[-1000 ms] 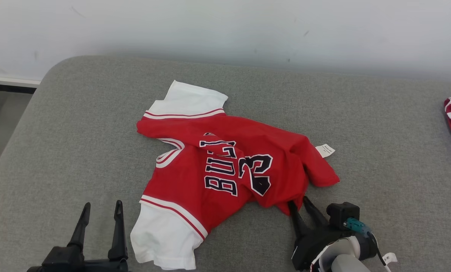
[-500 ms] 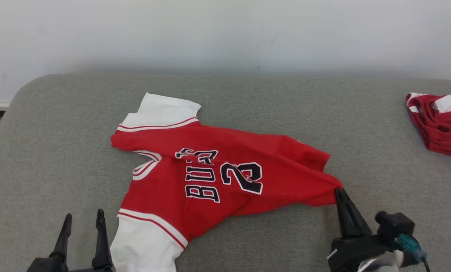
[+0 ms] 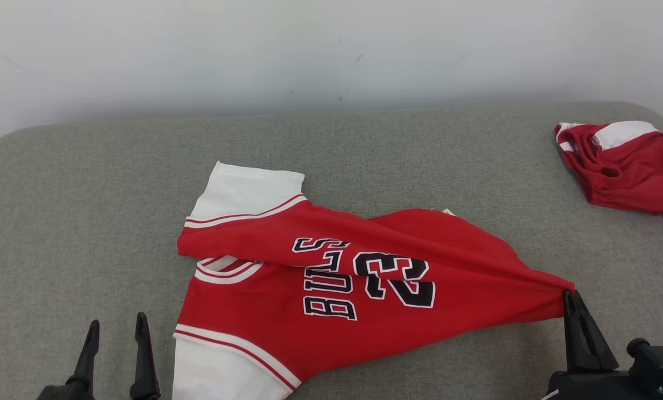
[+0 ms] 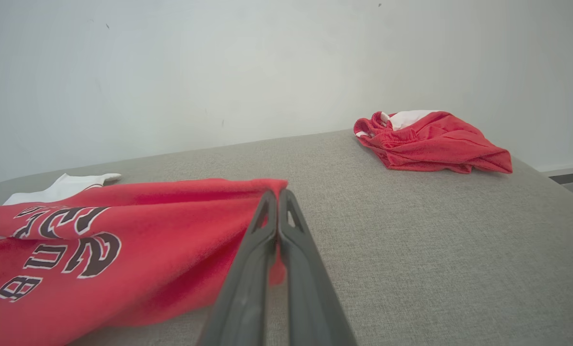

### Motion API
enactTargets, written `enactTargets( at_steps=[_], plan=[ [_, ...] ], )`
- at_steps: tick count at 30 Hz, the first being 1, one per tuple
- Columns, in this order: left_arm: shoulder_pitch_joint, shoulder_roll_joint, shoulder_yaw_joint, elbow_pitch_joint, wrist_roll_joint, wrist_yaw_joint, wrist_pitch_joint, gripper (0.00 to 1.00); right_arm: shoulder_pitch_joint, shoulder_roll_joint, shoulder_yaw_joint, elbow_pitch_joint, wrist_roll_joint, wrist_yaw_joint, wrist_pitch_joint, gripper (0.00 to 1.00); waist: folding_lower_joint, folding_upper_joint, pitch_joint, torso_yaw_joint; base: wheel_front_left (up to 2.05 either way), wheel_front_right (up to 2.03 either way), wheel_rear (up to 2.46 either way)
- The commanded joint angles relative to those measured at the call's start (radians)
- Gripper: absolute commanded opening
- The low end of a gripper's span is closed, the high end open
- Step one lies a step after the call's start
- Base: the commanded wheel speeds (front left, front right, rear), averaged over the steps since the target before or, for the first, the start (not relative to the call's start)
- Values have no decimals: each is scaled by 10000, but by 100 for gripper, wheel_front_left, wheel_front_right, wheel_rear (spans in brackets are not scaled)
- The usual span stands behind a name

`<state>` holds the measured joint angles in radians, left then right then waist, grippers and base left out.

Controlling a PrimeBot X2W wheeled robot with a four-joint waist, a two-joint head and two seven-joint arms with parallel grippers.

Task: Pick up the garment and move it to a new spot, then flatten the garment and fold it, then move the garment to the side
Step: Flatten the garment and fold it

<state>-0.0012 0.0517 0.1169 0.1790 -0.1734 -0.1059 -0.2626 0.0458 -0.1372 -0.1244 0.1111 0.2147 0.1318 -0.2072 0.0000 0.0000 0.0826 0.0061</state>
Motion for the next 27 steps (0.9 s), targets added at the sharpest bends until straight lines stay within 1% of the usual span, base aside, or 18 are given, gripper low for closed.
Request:
enactTargets(
  at_steps=[1,5,9,10,14,17,18,23,27],
  plan=[
    [-30,-15,-6,-8,-43,-28,-29,100,148,23,-129,-249,-60,-26,166,0,0,0,14,26,0,0,0],
    [-9,-18,-177,62,-180,42,-29,100,-107,43,-134,-462,-145,-26,468,0,0,0,-11,186,0,0,0],
    [-71,-18,-327,156,-263,89,-31,100,-838,-151,218,-98,-145,-26,585,0,0,0,-77,459,0,0,0],
    [-124,-17,-437,205,-267,80,-31,100,-1359,-309,441,293,-52,-26,623,0,0,0,-91,656,0,0,0],
    [-252,-18,-738,297,-320,93,-29,100,-2656,-519,965,1268,7,-26,535,0,0,0,-73,1133,0,0,0],
    [-371,-18,-976,388,-385,128,-31,100,-3667,-638,1337,2321,-126,-26,498,0,0,0,-8,1502,0,0,0],
    [-371,-18,-976,388,-385,128,-31,100,-3667,-638,1337,2321,-126,-26,498,0,0,0,-8,1502,0,0,0],
    [-566,-17,-1365,556,-413,162,-29,100,-5292,-774,1761,4694,-408,-26,409,0,0,0,93,2085,0,0,0],
    [-701,-20,-1579,644,-475,192,-29,100,-6392,-784,1765,6633,-572,-26,67,0,0,0,184,2346,0,0,0]
  ],
)
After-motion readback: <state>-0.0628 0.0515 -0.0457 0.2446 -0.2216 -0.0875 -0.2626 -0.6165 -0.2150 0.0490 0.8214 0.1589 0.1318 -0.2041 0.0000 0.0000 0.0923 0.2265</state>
